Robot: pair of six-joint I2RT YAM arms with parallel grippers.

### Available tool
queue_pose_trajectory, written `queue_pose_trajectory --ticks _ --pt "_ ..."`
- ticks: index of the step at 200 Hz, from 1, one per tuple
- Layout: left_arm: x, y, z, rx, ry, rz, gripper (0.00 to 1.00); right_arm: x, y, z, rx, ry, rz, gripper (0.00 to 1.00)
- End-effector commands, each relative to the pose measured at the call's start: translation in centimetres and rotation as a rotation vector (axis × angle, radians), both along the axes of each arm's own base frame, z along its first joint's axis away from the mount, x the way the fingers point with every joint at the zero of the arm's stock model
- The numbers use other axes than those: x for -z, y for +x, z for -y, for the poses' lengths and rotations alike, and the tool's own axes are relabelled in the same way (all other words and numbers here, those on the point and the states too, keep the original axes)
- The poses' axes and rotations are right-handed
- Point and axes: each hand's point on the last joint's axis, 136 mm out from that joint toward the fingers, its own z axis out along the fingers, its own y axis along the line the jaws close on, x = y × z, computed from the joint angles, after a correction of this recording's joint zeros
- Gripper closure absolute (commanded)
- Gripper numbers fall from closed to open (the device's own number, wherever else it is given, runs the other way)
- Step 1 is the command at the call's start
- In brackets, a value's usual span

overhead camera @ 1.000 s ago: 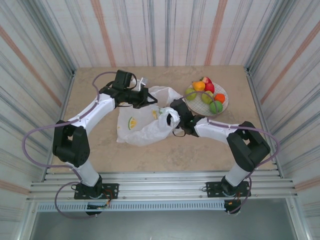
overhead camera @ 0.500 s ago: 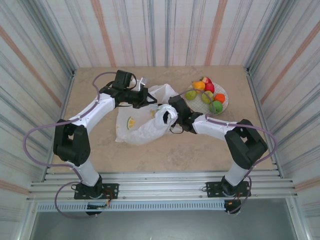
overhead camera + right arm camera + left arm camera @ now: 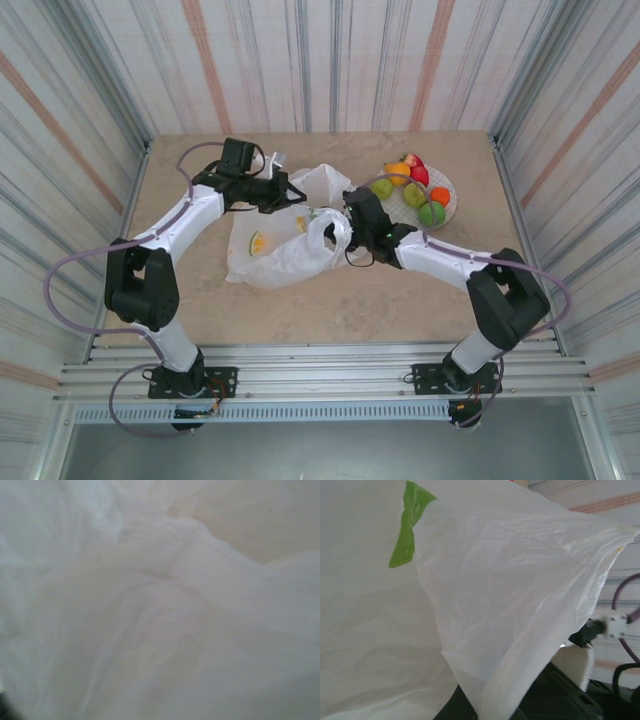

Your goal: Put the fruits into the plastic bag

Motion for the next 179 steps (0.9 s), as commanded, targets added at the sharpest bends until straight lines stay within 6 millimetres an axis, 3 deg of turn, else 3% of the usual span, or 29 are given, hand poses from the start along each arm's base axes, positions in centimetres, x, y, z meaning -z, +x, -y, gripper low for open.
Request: queue_pose_trajectory --ticks 1,42,97,110,131,151,164,179 --pt "-0.4 -0.3 -1.0 0.005 0.024 0.028 1.00 0.3 -1.8 3.0 -0.039 -0.167 0.046 0.15" --pt "-0.4 0.3 -2.8 0.000 0.100 0.065 1.00 -1.0 -3.5 7.8 -0.067 -0.336 0.111 0.16" --pt "-0.9 0.7 -3.7 0.042 0.081 0.086 1.00 -6.5 -3.9 9.7 -0.140 -0.287 0.349 0.12" --pt "-1.1 0.7 -3.8 0.051 0.075 0.088 1.00 -7.0 -3.0 12.0 -0.055 -0.357 0.358 0.11" --pt "-1.1 0.8 -4.5 0.042 0.089 0.091 1.00 -6.1 -0.9 17.7 0.137 -0.513 0.280 0.09" --pt "-0.9 0.9 -4.5 0.042 0.088 0.080 1.00 -5.2 0.1 20.7 0.204 -0.546 0.241 0.07" --pt "-0.7 0.8 -4.5 0.043 0.086 0.073 1.00 -5.5 0.4 20.4 0.178 -0.502 0.259 0.07" --pt "-0.6 0.9 -4.5 0.042 0.088 0.068 1.00 -6.6 0.0 17.7 0.068 -0.395 0.325 0.08"
